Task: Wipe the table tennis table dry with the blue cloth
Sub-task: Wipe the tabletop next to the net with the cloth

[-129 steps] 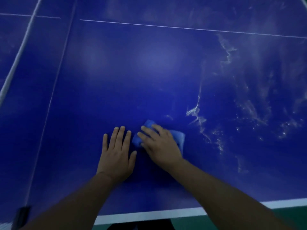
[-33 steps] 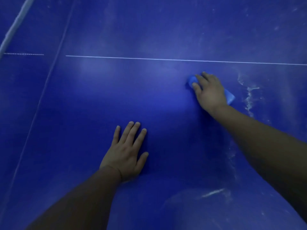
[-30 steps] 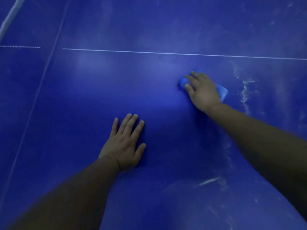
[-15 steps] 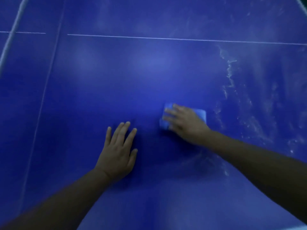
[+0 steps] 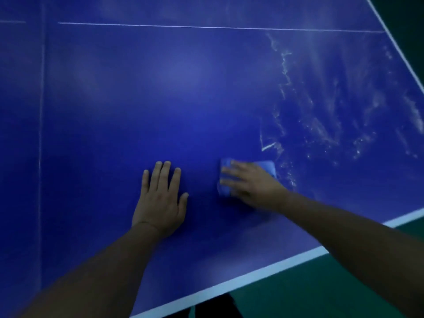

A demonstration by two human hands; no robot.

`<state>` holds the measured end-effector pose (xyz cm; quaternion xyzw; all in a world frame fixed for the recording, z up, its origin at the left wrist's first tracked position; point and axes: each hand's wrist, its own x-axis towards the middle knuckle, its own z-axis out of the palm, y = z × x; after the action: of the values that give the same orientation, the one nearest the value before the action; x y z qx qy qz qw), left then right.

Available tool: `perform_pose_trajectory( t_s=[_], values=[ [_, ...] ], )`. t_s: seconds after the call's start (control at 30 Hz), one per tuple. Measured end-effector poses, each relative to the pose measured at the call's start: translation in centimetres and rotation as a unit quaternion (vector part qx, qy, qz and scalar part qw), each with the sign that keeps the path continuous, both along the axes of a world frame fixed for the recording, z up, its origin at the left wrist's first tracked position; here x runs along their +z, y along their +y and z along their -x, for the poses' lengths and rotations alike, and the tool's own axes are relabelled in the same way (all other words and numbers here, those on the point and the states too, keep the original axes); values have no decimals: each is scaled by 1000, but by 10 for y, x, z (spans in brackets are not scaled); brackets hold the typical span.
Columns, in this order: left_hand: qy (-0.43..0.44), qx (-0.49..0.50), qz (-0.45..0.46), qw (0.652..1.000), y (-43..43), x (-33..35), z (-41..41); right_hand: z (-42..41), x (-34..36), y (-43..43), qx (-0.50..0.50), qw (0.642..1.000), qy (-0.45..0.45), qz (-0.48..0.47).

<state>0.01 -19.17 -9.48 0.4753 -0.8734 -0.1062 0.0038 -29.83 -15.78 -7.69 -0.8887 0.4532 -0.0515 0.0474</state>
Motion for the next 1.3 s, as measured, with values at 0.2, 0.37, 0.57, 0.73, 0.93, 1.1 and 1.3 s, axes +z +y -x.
perform_pose_trajectory(
  t_s=[0.2,0.37,0.57,0.73,0.93,1.1,1.3],
  values=[
    [-5,3,-1,1000,2,-3,1,-57,-4,9,-185,981,-30,39],
    [-13,-20,18,1000,6,-1,0,-45,-11,158,-78,996,-7,-31],
    [-5,-73,13,997,33,2,11,49,7,170,-544,837,-42,36],
    [7,-56,-12,998,61,4,41,-64,3,146,-460,880,-94,69],
    [-18,-80,-5,997,75,-2,52,-73,-19,175,-414,910,-25,17],
    [-30,-81,-6,996,74,2,54,43,-3,160,-661,749,-51,21],
    [-26,-83,-7,996,74,2,53,-64,0,163,-427,901,-37,74]
  ],
)
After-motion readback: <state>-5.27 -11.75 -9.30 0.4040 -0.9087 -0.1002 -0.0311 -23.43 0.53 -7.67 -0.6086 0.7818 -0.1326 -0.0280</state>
